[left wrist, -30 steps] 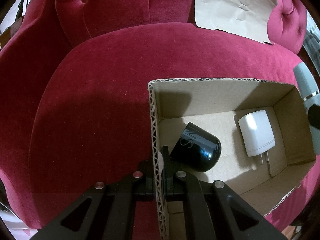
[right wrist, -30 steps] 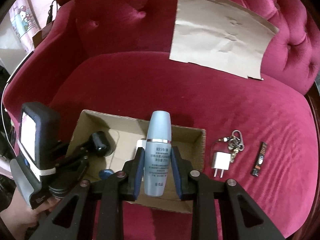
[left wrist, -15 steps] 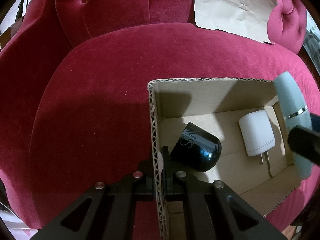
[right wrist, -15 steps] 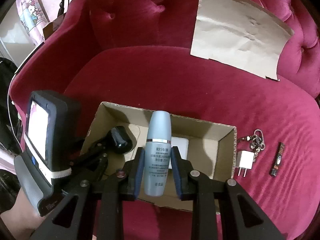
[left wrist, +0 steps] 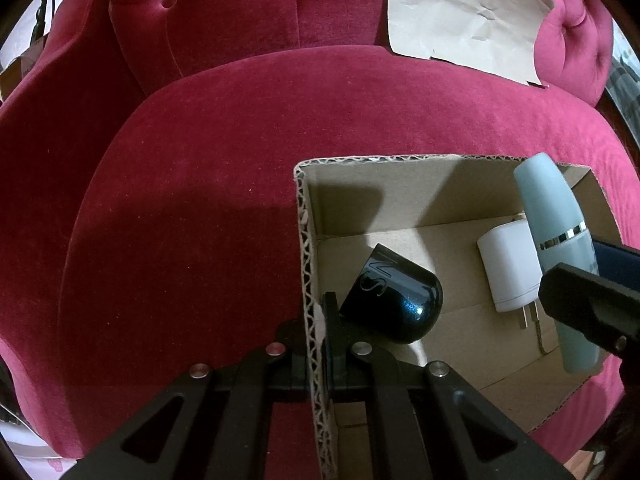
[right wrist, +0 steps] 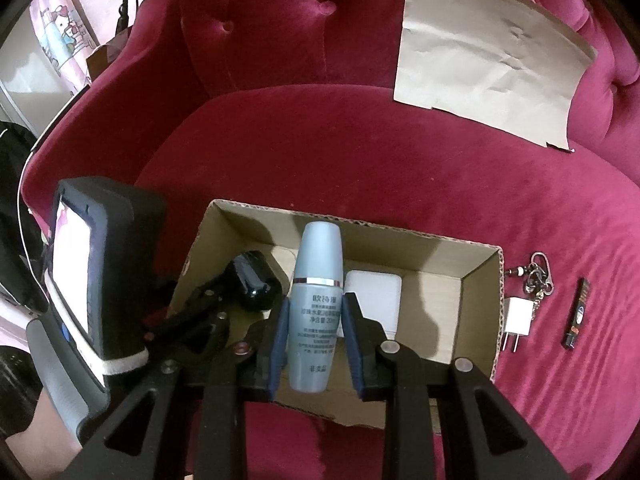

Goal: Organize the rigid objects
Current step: 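Lower the bottle into the box and open the right gripper, then move the right gripper to the black AUTO tube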

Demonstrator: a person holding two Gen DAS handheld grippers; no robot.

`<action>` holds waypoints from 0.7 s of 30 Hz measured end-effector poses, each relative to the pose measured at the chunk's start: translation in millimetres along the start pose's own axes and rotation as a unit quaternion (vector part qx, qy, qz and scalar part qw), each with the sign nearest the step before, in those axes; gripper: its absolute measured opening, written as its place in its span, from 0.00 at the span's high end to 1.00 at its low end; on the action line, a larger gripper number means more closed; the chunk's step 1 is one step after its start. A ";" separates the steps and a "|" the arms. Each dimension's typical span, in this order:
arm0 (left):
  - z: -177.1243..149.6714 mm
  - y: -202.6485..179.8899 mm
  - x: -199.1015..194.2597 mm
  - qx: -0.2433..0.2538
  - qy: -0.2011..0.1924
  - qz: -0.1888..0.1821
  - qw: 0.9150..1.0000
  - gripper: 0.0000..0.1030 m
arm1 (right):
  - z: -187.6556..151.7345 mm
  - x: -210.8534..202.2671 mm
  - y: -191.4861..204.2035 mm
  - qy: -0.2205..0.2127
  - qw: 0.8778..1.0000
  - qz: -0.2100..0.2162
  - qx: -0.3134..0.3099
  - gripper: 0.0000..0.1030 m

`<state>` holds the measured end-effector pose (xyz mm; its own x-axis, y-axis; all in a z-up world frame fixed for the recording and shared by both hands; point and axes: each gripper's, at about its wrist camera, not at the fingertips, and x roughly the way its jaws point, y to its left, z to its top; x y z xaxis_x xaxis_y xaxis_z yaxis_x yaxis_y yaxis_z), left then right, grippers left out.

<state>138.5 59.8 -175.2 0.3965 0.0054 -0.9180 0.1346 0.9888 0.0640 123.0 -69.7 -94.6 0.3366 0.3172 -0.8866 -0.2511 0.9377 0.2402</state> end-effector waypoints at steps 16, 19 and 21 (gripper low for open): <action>-3.4 -1.7 -1.1 0.002 -0.002 0.002 1.000 0.96 | 2.0 -7.3 -15.0 -0.023 0.999 -0.034 0.011 0.00; -3.6 -1.8 -1.2 0.001 -0.002 0.002 1.000 0.96 | 1.4 -8.3 -14.0 -0.024 0.999 -0.036 0.004 0.00; -3.7 -1.9 -1.1 0.002 -0.002 0.002 1.000 0.96 | 0.1 -10.3 -15.5 -0.026 0.999 -0.035 0.003 0.00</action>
<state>134.5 58.5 -175.8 0.4013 0.0089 -0.9159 0.1361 0.9883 0.0692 123.5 -87.5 -89.2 0.4000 0.2568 -0.8798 -0.2188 0.9590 0.1804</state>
